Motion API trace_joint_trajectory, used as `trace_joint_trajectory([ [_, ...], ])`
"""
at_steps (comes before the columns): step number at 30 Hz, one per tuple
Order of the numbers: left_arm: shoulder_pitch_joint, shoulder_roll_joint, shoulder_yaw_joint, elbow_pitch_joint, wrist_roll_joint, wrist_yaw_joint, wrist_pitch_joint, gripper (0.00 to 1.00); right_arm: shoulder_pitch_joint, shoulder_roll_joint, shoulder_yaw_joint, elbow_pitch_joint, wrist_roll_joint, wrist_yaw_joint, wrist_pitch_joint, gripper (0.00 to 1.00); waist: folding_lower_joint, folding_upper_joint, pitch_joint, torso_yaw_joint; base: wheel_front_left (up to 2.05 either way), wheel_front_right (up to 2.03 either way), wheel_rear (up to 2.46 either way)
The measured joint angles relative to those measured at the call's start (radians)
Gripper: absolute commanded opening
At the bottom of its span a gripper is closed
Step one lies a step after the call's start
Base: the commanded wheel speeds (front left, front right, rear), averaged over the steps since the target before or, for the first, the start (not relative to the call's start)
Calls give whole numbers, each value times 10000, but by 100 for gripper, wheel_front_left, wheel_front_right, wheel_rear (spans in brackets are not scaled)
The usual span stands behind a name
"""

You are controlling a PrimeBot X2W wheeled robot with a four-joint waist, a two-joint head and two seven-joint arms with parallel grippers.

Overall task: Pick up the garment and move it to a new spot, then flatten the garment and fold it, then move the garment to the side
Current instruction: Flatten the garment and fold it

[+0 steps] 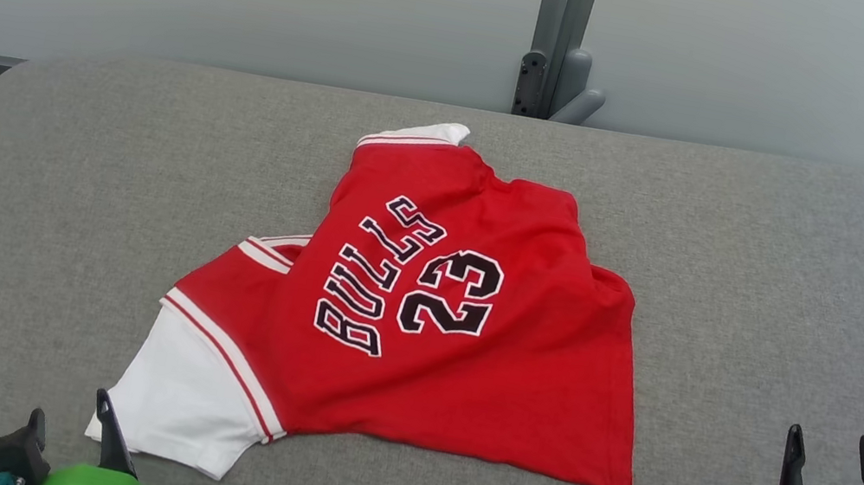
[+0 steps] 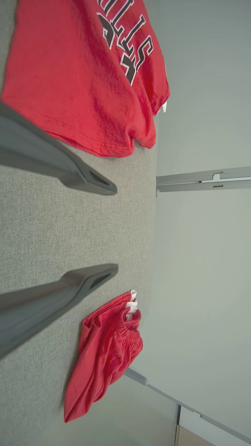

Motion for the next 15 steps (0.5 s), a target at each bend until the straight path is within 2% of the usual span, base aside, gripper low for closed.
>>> trace_joint_trajectory([
  [4,163,4,94,-813,476,-410,2,100,9,2,15,-144,148,0,0,100,0,0,-50,-4,0,0,0],
  [9,176,2,-230,-1762,1172,-909,0,100,38,2,90,-424,355,0,0,100,0,0,-187,21,0,0,0],
  [15,156,0,-780,-2173,1722,-1266,-4,100,128,2,313,-752,502,0,0,100,0,0,-360,-20,0,0,0],
])
